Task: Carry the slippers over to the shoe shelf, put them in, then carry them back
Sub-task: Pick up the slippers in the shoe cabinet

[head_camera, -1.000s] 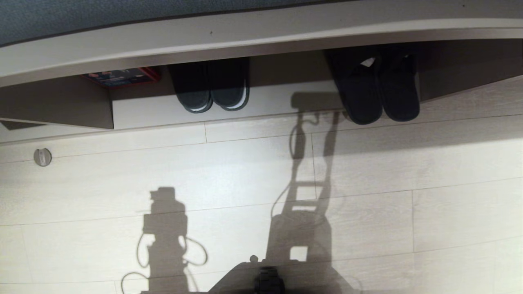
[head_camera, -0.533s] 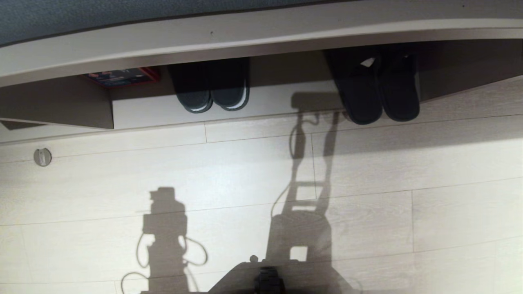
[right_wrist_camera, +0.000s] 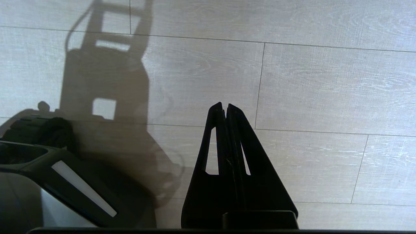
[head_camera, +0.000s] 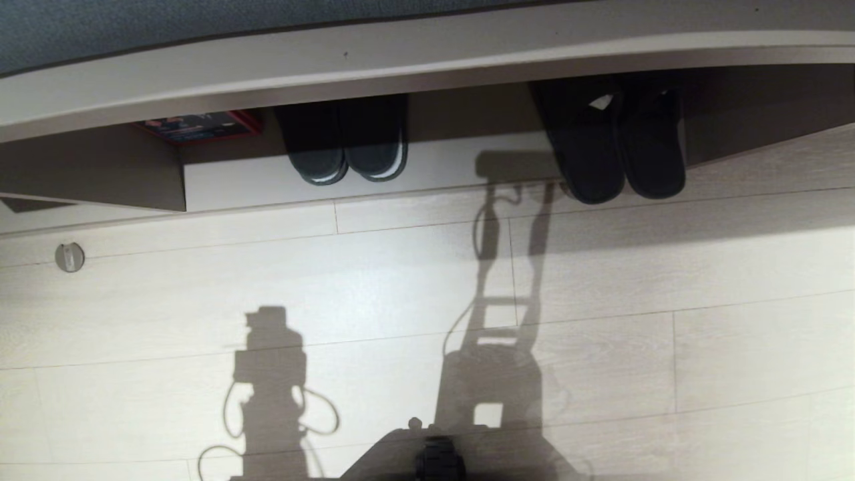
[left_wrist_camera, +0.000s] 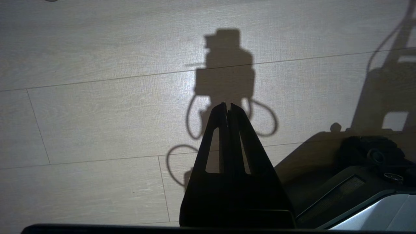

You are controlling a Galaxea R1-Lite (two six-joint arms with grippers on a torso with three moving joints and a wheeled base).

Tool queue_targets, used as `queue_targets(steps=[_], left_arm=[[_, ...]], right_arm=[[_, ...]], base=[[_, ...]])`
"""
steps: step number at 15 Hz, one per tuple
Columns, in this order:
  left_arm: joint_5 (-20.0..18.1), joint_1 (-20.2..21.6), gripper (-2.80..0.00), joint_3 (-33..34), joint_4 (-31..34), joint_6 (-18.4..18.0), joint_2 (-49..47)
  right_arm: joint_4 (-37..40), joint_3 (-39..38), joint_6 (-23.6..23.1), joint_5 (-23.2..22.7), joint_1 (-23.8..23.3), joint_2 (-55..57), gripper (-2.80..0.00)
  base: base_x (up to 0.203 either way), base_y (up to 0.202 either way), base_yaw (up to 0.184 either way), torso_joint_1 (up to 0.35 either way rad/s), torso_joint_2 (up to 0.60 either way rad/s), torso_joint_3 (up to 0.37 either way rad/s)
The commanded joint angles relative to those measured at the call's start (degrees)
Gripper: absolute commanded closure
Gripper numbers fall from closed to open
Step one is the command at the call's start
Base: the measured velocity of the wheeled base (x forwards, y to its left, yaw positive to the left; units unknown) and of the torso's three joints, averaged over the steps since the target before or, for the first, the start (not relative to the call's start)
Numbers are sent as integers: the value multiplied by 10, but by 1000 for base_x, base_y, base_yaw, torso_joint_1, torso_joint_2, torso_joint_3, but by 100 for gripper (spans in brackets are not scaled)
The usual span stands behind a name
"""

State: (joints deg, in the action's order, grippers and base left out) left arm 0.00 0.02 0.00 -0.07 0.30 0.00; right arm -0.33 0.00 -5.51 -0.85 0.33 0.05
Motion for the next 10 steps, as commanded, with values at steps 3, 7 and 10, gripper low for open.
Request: queue_targets(steps=[3, 7, 10], left_arm=[[0, 1, 0, 0, 0, 0, 1], [0, 1, 0, 0, 0, 0, 0], [0, 1, 0, 0, 0, 1, 0]], right_arm=[[0, 1, 0, 0, 0, 1, 0], [-4, 55, -1, -23, 1, 31, 0], [-18, 111, -3, -47, 3, 91, 0]], base=[[0, 0, 0, 0, 0, 0], [0, 0, 0, 0, 0, 0], [0, 0, 0, 0, 0, 0]])
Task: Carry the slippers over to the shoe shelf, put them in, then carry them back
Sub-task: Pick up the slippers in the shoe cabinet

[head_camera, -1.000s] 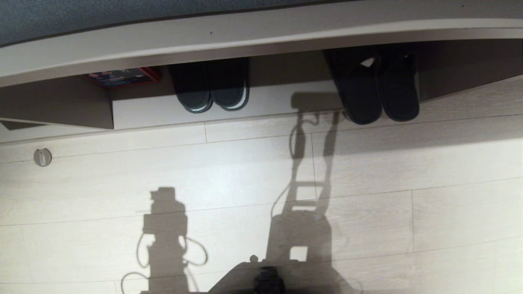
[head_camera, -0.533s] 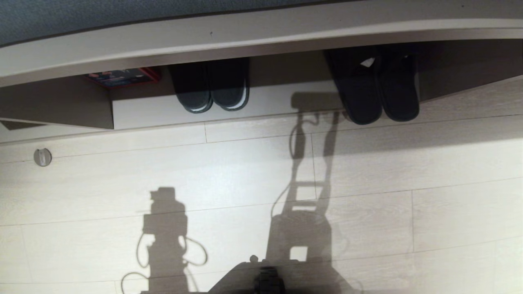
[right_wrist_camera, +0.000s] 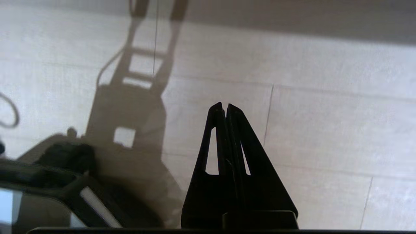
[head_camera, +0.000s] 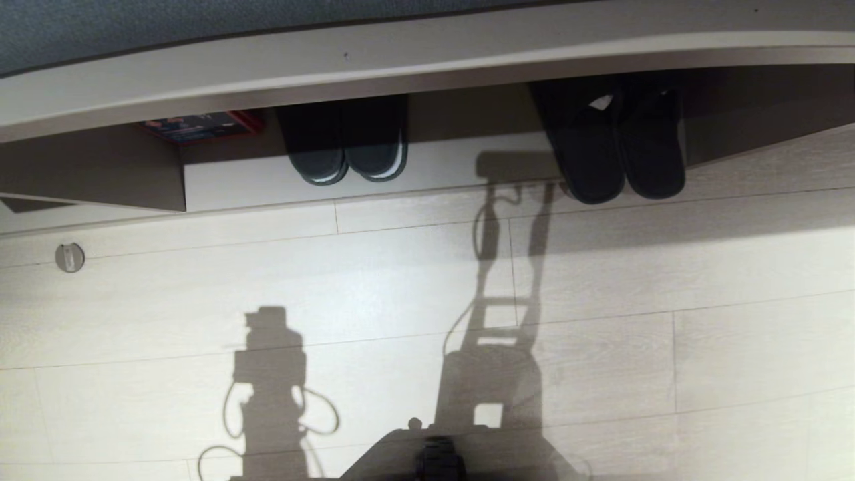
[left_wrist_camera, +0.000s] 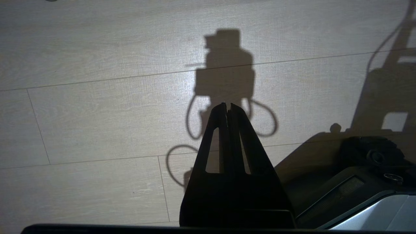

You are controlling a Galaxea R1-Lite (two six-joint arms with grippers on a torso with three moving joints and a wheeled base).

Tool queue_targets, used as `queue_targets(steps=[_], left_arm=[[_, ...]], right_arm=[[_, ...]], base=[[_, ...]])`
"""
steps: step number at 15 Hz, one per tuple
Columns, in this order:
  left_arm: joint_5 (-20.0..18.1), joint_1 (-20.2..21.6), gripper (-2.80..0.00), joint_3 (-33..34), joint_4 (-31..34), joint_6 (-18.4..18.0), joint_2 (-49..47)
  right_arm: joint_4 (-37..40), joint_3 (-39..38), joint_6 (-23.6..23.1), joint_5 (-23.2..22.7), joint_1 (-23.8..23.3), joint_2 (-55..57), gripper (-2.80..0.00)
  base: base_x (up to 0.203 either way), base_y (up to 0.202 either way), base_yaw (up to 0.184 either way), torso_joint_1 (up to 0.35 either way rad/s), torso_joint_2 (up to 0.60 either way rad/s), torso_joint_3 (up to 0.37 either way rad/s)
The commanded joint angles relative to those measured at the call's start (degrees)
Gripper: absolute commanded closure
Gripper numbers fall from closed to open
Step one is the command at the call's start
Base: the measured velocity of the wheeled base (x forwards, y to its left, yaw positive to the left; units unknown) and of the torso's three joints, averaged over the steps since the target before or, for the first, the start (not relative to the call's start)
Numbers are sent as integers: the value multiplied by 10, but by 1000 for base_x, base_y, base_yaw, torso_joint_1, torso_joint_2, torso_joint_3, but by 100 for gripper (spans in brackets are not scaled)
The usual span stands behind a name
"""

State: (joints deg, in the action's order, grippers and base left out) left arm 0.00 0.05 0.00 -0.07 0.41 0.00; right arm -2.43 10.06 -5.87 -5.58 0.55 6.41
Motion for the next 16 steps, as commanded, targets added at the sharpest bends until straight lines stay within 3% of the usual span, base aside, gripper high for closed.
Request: queue_targets(steps=[1, 3, 7, 8, 13, 16], left_arm=[[0, 0, 0, 0, 0, 0, 0], [0, 0, 0, 0, 0, 0, 0], [0, 0, 0, 1, 0, -1, 0], [0, 0, 0, 0, 0, -1, 0], [0, 0, 0, 0, 0, -1, 0], [0, 0, 0, 0, 0, -1, 0]], right_arm=[[-26, 25, -4, -1, 3, 70, 0], [-104, 48, -15, -3, 5, 201, 0], [-325, 95, -38, 15, 8, 566, 0], [-386, 106, -42, 24, 8, 638, -280], [-701, 192, -59, 46, 10, 895, -280], [-791, 318, -53, 22, 11, 983, -280]], base=[[0, 0, 0, 0, 0, 0], [0, 0, 0, 0, 0, 0], [0, 0, 0, 0, 0, 0], [0, 0, 0, 0, 0, 0], [0, 0, 0, 0, 0, 0], [0, 0, 0, 0, 0, 0]])
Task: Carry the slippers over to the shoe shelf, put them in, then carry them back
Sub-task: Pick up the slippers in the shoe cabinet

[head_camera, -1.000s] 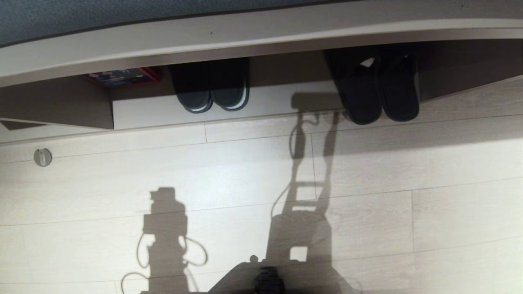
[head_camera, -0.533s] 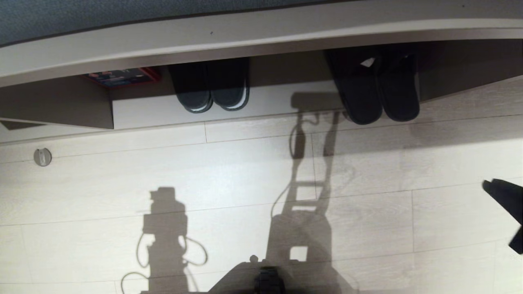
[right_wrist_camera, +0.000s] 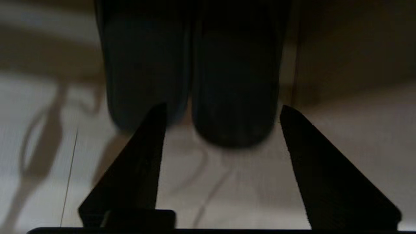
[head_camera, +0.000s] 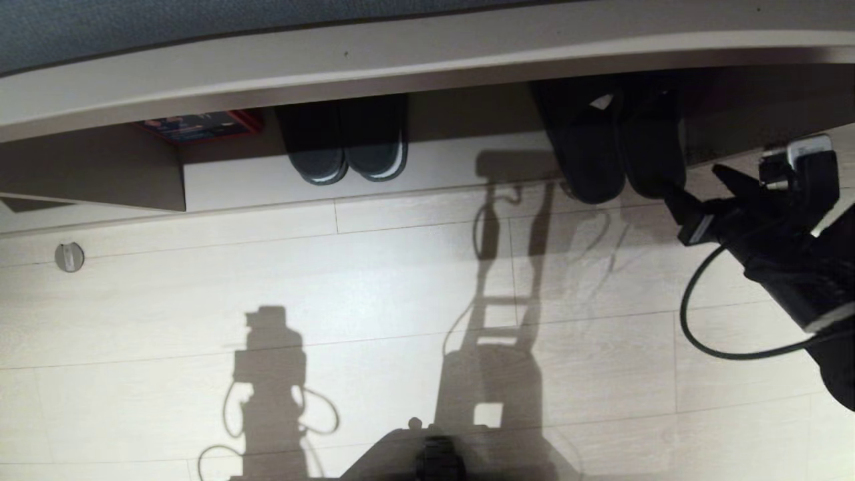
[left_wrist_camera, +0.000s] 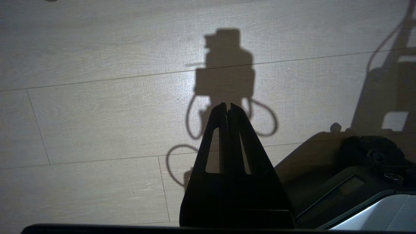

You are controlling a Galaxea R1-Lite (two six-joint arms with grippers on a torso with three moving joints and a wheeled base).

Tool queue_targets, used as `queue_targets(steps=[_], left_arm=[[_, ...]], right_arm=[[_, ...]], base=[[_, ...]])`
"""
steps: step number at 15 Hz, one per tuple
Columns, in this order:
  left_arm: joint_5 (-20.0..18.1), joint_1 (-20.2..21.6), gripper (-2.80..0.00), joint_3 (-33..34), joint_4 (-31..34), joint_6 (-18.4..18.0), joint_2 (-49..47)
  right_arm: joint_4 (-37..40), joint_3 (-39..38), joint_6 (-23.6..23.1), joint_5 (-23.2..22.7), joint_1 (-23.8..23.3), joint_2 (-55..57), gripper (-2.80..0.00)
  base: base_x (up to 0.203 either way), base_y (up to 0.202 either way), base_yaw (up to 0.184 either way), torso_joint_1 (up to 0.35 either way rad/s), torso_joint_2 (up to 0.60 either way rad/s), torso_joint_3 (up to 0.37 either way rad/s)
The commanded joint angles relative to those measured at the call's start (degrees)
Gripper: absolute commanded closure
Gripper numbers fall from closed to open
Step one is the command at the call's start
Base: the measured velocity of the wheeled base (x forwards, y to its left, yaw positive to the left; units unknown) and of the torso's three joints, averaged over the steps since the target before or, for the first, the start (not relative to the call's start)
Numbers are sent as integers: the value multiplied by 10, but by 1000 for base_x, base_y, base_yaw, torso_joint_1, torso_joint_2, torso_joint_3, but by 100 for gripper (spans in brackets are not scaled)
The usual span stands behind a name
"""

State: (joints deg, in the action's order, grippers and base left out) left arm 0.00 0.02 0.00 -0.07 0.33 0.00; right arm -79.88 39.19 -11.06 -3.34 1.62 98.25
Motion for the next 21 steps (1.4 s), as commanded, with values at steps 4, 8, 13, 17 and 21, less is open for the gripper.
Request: queue_targets(steps=[4, 8, 13, 17, 21], left_arm=[[0, 1, 0, 0, 0, 0, 0], [0, 0, 0, 0, 0, 0, 0], [0, 0, 0, 0, 0, 0, 0], [0, 0, 0, 0, 0, 0, 0], [0, 0, 0, 0, 0, 0, 0]], right_arm=[[-51, 154, 35, -35, 14, 131, -280], [-53, 209, 47, -43, 21, 166, -280], [-51, 312, 46, -44, 22, 213, -280], [-26, 380, 49, -48, 31, 242, -280], [9, 477, 51, -48, 37, 284, -280]], base=[[0, 0, 0, 0, 0, 0], [0, 0, 0, 0, 0, 0], [0, 0, 0, 0, 0, 0], [0, 0, 0, 0, 0, 0], [0, 0, 0, 0, 0, 0]])
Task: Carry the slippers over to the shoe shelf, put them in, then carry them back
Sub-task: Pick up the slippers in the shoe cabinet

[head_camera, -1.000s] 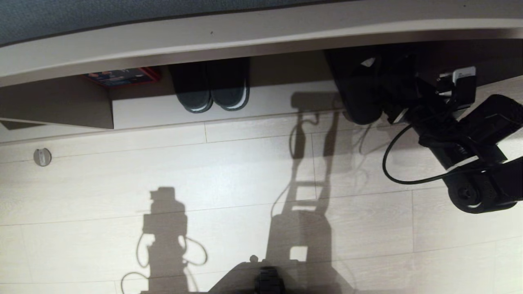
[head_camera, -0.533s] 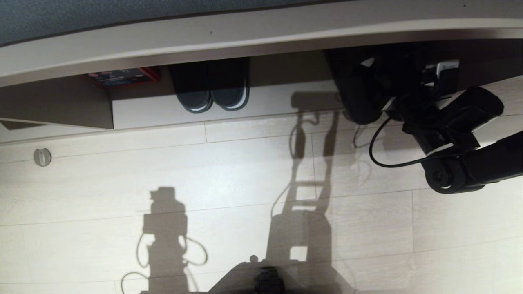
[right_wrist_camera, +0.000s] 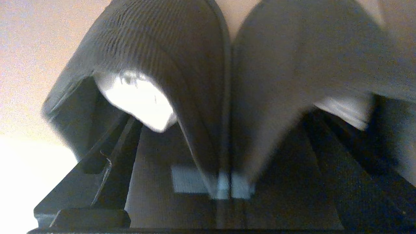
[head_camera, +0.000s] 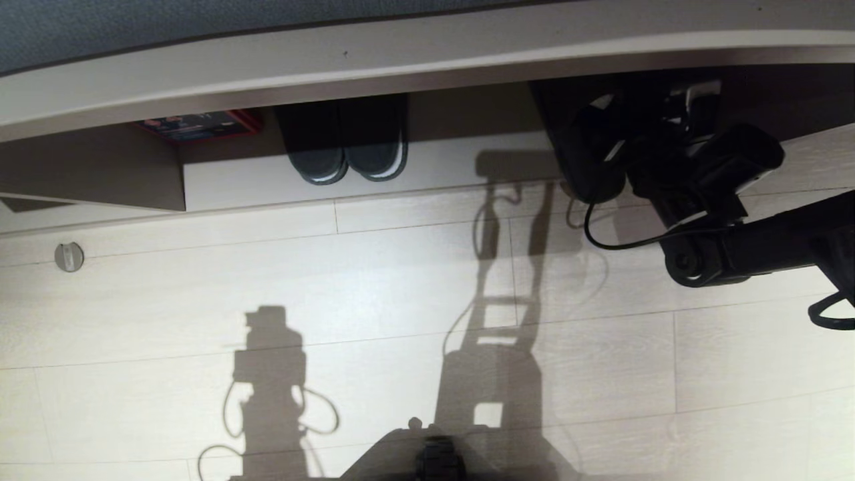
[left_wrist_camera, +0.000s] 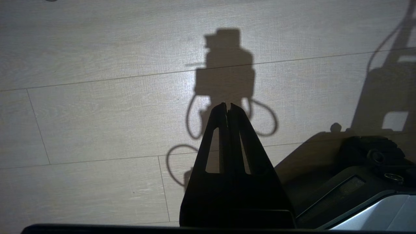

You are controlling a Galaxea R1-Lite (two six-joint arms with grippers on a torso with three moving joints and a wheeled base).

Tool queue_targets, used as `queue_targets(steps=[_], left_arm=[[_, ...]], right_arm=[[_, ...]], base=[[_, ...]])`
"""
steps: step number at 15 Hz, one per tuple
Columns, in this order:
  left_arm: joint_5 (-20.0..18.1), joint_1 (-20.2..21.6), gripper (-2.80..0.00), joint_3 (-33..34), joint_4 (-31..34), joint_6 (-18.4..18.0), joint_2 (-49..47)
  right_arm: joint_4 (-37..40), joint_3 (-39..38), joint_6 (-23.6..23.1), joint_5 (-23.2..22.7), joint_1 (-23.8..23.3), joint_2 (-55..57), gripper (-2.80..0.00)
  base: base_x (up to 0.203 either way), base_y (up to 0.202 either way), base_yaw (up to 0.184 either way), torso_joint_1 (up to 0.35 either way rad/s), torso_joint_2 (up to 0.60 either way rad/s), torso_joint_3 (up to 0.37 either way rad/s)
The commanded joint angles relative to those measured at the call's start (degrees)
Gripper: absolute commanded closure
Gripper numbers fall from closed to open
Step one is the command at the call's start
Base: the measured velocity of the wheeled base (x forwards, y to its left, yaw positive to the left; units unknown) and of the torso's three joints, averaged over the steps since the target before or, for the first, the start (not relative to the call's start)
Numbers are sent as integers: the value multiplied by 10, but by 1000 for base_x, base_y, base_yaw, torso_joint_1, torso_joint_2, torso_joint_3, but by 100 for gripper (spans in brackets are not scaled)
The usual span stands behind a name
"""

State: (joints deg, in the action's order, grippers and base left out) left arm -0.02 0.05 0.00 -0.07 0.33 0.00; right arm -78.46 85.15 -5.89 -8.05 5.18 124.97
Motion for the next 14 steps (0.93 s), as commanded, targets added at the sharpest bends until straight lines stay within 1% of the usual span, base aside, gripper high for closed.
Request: queue_targets(steps=[1, 2, 4, 5, 6, 7, 9, 11, 14], left_arm=[[0, 0, 0, 0, 0, 0, 0], [0, 0, 0, 0, 0, 0, 0], [0, 0, 0, 0, 0, 0, 0], [0, 0, 0, 0, 0, 0, 0], [0, 0, 0, 0, 0, 0, 0], [0, 0, 0, 0, 0, 0, 0], [0, 0, 0, 0, 0, 1, 0], [0, 0, 0, 1, 0, 1, 0], [0, 0, 0, 0, 0, 2, 0]], right_arm=[[3, 39, 2, 0, 2, 26, -280], [7, 55, 9, 0, 3, 34, -280], [9, 59, 12, -1, 4, 37, -280], [9, 83, 16, -1, 7, 50, 0], [9, 110, 18, -1, 9, 63, 0], [12, 121, 21, -1, 14, 70, 0], [15, 122, 21, -4, 15, 67, 0], [14, 121, 21, -22, 14, 63, 0], [15, 121, 21, -23, 15, 54, 0]], base=[[0, 0, 0, 0, 0, 0], [0, 0, 0, 0, 0, 0], [0, 0, 0, 0, 0, 0], [0, 0, 0, 0, 0, 0], [0, 0, 0, 0, 0, 0], [0, 0, 0, 0, 0, 0], [0, 0, 0, 0, 0, 0], [0, 0, 0, 0, 0, 0], [0, 0, 0, 0, 0, 0]])
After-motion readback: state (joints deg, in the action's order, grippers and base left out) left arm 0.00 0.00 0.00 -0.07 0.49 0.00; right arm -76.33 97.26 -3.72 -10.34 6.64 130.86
